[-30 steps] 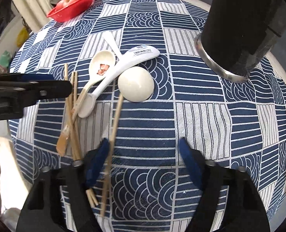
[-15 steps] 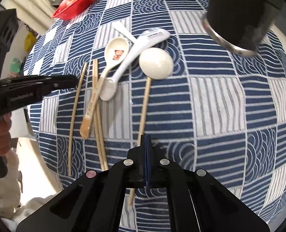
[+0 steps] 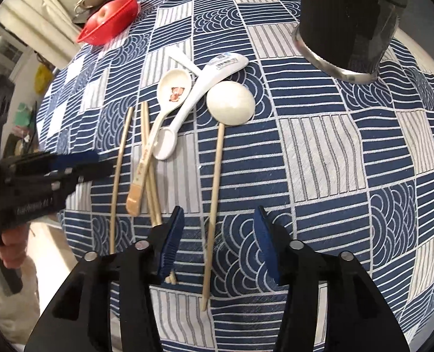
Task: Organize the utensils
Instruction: 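Close the right tool on a chopstick while the left tool grasps another chopstick, then lift the left tool's chopstick over the black cup while the right tool carries its chopstick there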
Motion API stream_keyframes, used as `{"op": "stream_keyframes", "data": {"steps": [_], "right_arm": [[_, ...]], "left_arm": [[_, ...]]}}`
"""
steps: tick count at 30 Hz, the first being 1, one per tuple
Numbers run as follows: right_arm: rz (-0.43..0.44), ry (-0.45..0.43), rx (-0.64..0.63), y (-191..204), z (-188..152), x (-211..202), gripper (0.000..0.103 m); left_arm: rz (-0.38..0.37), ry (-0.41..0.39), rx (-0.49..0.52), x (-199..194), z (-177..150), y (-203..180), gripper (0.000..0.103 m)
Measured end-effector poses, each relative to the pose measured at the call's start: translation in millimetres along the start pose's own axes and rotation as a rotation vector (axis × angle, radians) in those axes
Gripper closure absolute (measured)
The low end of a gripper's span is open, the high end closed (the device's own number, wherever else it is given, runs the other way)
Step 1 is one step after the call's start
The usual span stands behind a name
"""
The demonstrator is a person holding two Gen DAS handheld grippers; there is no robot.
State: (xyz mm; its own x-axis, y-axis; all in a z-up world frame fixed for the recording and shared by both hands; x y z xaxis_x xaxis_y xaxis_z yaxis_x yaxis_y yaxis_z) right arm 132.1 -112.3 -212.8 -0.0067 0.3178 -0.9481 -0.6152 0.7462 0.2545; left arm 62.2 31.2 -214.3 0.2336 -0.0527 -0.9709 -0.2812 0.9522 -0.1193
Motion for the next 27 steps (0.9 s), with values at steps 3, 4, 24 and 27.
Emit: {"op": "stream_keyframes", "data": {"steps": [3,4,24,27], "right_arm": [[-0.017,0.009,-0.012,2.9,5.9,8.4,0.049],[-0.023,0.013,-0.016,3.6,6.0,10.0,0.047],[-0.163,0.040,-0.087,9.6,3.3,19.8,0.098],[-0.111,0.066,-0.037,4.4,-6.1,16.8,0.098]], "left_arm": [[0.021,-0.002,0.010,2.1,-4.5,-2.5,0.041],[0.026,-0.004,0.010,2.9,-6.6,-2.4,0.040],[0.134,-0.019,0.057,10.8,-17.6,-9.5,0.097],[0.103,0.011,0.031,10.6,-18.2,-4.7,0.098]]}}
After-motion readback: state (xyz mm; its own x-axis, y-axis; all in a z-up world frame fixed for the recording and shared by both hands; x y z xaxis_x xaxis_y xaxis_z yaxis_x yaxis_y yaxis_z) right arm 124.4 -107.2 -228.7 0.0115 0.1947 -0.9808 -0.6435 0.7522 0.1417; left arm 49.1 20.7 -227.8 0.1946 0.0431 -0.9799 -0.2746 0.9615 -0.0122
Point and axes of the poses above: each gripper's, at about its wrist camera, not at the fingertips, and x roughly the way its jaws point, y to its left, z to its top, the point moved 7 cm from there along x, roughly the way its jaws point, and after that the axes turned 2 degrees about z, right-handed, at the moved point
